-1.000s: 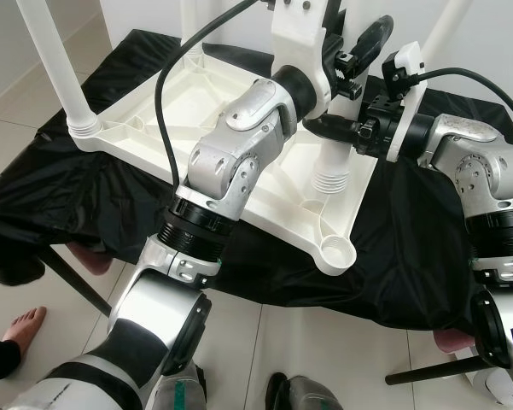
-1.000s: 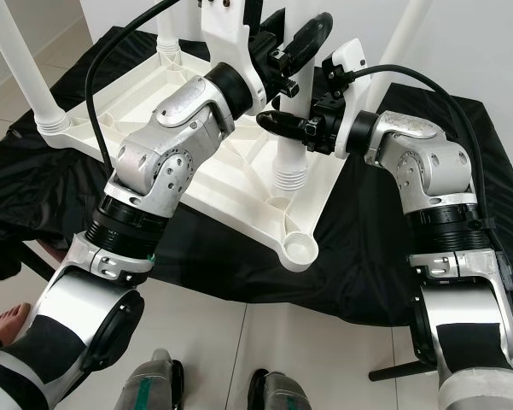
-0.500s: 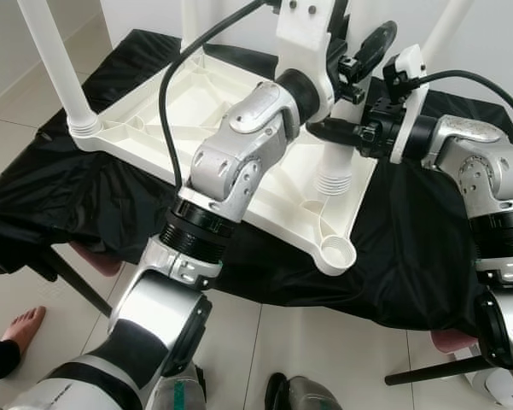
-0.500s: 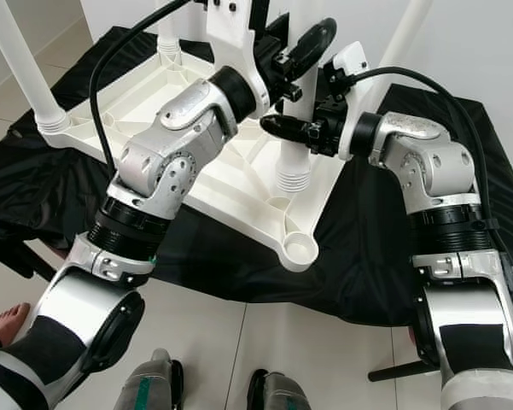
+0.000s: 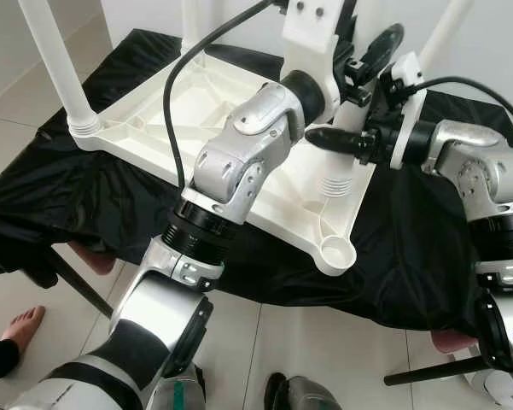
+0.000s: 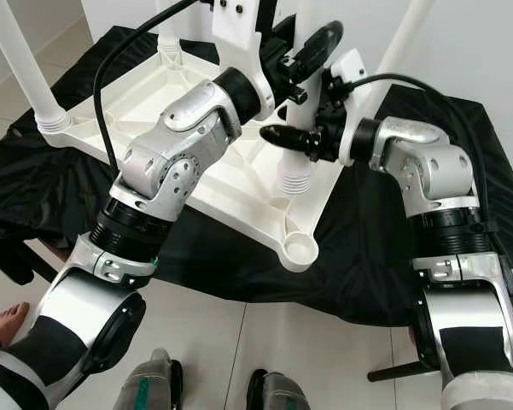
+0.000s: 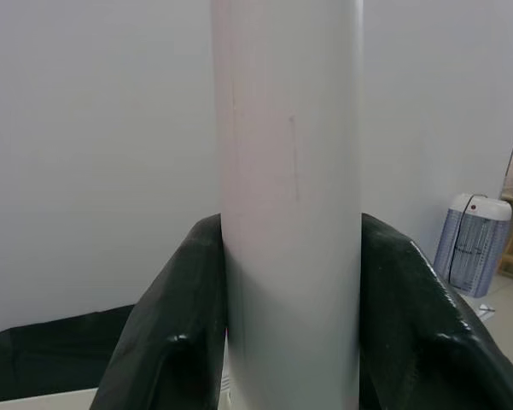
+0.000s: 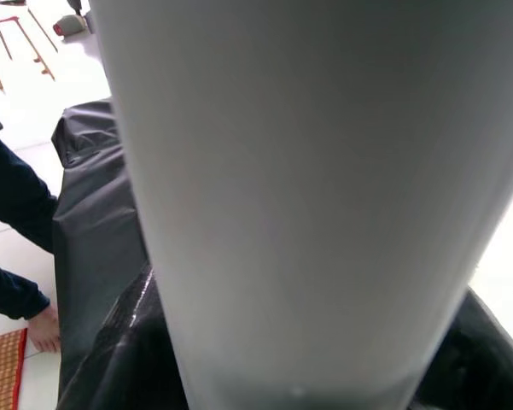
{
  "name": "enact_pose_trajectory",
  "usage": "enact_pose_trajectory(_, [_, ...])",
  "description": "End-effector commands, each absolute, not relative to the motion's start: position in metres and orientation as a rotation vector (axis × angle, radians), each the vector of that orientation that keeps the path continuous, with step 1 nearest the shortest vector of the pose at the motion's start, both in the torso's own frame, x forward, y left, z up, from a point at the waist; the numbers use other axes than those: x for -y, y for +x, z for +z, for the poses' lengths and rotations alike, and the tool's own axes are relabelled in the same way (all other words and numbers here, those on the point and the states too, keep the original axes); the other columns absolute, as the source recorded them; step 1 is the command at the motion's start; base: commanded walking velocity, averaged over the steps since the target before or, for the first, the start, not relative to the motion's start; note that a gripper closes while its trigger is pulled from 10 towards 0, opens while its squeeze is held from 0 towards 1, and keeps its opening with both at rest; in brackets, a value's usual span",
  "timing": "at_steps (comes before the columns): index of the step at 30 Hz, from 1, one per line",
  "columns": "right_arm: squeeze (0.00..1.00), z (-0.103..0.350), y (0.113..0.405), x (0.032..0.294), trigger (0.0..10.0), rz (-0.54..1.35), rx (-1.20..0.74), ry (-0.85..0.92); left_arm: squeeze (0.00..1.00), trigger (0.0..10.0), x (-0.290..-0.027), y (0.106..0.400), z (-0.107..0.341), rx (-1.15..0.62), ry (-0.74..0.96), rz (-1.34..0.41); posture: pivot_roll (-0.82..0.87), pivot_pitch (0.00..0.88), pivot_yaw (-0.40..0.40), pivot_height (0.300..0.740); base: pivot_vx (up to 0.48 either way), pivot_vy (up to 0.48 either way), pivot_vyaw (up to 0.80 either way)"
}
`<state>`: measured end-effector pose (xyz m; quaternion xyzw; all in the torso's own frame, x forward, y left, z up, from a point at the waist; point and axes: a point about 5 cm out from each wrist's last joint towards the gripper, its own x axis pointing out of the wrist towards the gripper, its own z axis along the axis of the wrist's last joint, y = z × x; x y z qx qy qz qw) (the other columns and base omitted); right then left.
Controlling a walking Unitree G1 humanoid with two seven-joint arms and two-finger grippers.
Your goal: Building children table
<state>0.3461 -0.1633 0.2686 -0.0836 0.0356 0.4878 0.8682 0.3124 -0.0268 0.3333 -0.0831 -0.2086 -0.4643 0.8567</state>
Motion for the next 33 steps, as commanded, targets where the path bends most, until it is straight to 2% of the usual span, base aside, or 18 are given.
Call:
enact_pose_trajectory(1, [0.23, 0.2681, 0.3466, 0.1662, 10.0, 1.010, -0.086, -0.193, 0.00, 10.0, 0.0331, 0.3039, 0.3370, 0.465, -0.151, -1.075, 0.05, 0.067, -0.090, 0.740, 0.000, 0.000, 0.00])
enact_pose_trajectory(3, [0.23, 0.2681, 0.3466, 0.1662, 10.0, 1.010, -0.086, -0.193, 0.00, 10.0, 0.0331, 0.3039, 0.3370, 0.465, -0.151, -1.075, 0.05, 0.067, -0.090, 0.740, 0.000, 0.000, 0.00])
enact_pose_trajectory(4, [0.51, 0.2680, 0.3467, 0.1664, 10.0, 1.009, -0.089, -0.189, 0.00, 10.0, 0.0332, 0.3038, 0.3372, 0.466, -0.152, -1.075, 0.05, 0.067, -0.089, 0.740, 0.000, 0.000, 0.00])
enact_pose_trajectory(7, [0.54, 0.2680, 0.3463, 0.1661, 10.0, 1.013, -0.085, -0.194, 0.00, 10.0, 0.0331, 0.3036, 0.3375, 0.467, -0.152, -1.076, 0.05, 0.066, -0.088, 0.740, 0.000, 0.000, 0.00])
enact_pose_trajectory(8, [0.00, 0.2680, 0.3462, 0.1658, 10.0, 1.014, -0.085, -0.194, 0.00, 10.0, 0.0330, 0.3033, 0.3379, 0.468, -0.152, -1.078, 0.05, 0.065, -0.088, 0.740, 0.000, 0.000, 0.00])
enact_pose_trajectory(11, [0.00, 0.2691, 0.3456, 0.1650, 9.5, 1.024, -0.075, -0.190, 0.00, 10.0, 0.0330, 0.3028, 0.3388, 0.471, -0.153, -1.081, 0.05, 0.063, -0.087, 0.740, 0.000, 0.000, 0.00])
enact_pose_trajectory(12, [0.00, 0.2696, 0.3456, 0.1649, 3.8, 1.024, -0.070, -0.190, 0.00, 10.0, 0.0330, 0.3027, 0.3390, 0.471, -0.153, -1.083, 0.05, 0.063, -0.086, 0.740, 0.000, 0.000, 0.00])
enact_pose_trajectory(14, [0.00, 0.2696, 0.3456, 0.1649, 3.8, 1.024, -0.070, -0.190, 0.00, 10.0, 0.0330, 0.3027, 0.3390, 0.471, -0.153, -1.083, 0.05, 0.063, -0.086, 0.740, 0.000, 0.000, 0.00])
enact_pose_trajectory(15, [0.00, 0.2700, 0.3458, 0.1647, 0.9, 1.021, -0.063, -0.191, 0.00, 10.0, 0.0329, 0.3025, 0.3390, 0.471, -0.153, -1.084, 0.05, 0.061, -0.084, 0.740, 0.000, 0.000, 0.00])
enact_pose_trajectory(16, [0.00, 0.2706, 0.3471, 0.1651, 0.0, 1.008, -0.058, -0.180, 0.00, 10.0, 0.0330, 0.3022, 0.3389, 0.471, -0.153, -1.085, 0.06, 0.060, -0.083, 0.740, 0.000, 0.000, 0.00])
enact_pose_trajectory(24, [0.00, 0.2723, 0.3504, 0.1656, 0.0, 0.963, -0.016, -0.149, 0.00, 10.0, 0.0333, 0.3009, 0.3370, 0.464, -0.151, -1.090, 0.06, 0.053, -0.079, 0.740, 0.000, 0.000, 0.00])
enact_pose_trajectory(25, [0.00, 0.2717, 0.3514, 0.1664, 2.2, 0.948, -0.010, -0.135, 0.00, 10.0, 0.0333, 0.3006, 0.3358, 0.461, -0.149, -1.091, 0.06, 0.052, -0.079, 0.740, 0.000, 0.000, 0.00])
enact_pose_trajectory(26, [0.00, 0.2717, 0.3514, 0.1664, 2.2, 0.948, -0.010, -0.135, 0.00, 10.0, 0.0333, 0.3006, 0.3358, 0.461, -0.149, -1.091, 0.06, 0.052, -0.079, 0.740, 0.000, 0.000, 0.00])
enact_pose_trajectory(27, [0.00, 0.2719, 0.3513, 0.1668, 4.9, 0.942, 0.001, -0.132, 0.00, 10.0, 0.0332, 0.3004, 0.3351, 0.458, -0.151, -1.092, 0.06, 0.051, -0.079, 0.740, 0.000, 0.000, 0.00])
enact_pose_trajectory(28, [0.00, 0.2719, 0.3513, 0.1668, 4.9, 0.942, 0.001, -0.132, 0.00, 10.0, 0.0332, 0.3004, 0.3351, 0.458, -0.151, -1.092, 0.06, 0.051, -0.079, 0.740, 0.000, 0.000, 0.00])
enact_pose_trajectory(29, [0.00, 0.2719, 0.3512, 0.1671, 10.0, 0.938, 0.008, -0.131, 0.00, 10.0, 0.0330, 0.3001, 0.3344, 0.454, -0.158, -1.095, 0.07, 0.051, -0.080, 0.740, 0.000, 0.000, 0.00])
enact_pose_trajectory(30, [0.00, 0.2717, 0.3515, 0.1677, 10.0, 0.929, 0.013, -0.123, 1.00, 10.0, 0.0324, 0.2999, 0.3338, 0.446, -0.174, -1.102, 0.07, 0.051, -0.080, 0.740, 0.000, 0.000, 0.00])
enact_pose_trajectory(33, [0.00, 0.2720, 0.3521, 0.1694, 10.0, 0.910, 0.034, -0.107, 1.00, 10.0, 0.0306, 0.2981, 0.3340, 0.439, -0.222, -1.123, 0.07, 0.049, -0.080, 0.740, 0.000, 0.000, 0.00])
